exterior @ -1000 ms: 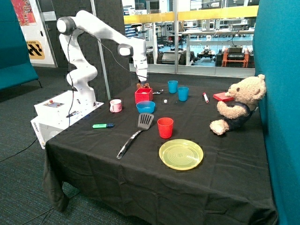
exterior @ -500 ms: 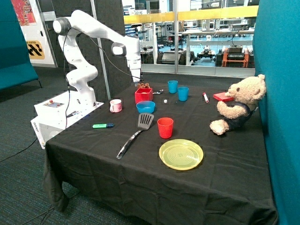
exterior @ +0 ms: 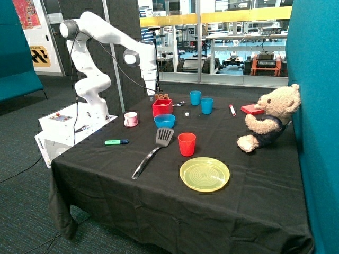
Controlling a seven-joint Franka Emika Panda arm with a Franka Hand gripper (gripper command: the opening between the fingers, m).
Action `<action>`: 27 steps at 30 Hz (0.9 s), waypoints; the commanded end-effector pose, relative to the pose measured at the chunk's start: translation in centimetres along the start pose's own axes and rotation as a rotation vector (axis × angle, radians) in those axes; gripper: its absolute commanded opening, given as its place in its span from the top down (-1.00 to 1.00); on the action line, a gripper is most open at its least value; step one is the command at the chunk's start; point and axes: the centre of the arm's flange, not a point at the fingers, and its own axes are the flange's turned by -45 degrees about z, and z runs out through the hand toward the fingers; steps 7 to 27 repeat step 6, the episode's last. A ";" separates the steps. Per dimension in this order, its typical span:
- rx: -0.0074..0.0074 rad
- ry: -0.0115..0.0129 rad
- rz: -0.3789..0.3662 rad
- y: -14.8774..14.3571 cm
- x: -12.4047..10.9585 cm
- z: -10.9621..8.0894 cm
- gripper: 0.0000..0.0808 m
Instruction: Put the ball in the red pot
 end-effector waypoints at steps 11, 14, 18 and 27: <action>0.0035 -0.0054 -0.032 0.2 1.8 0.1 -0.23; 0.0035 -0.0054 -0.032 0.2 1.8 0.1 -0.23; 0.0035 -0.0054 -0.032 0.2 1.8 0.1 -0.23; 0.0035 -0.0054 -0.032 0.2 1.8 0.1 -0.23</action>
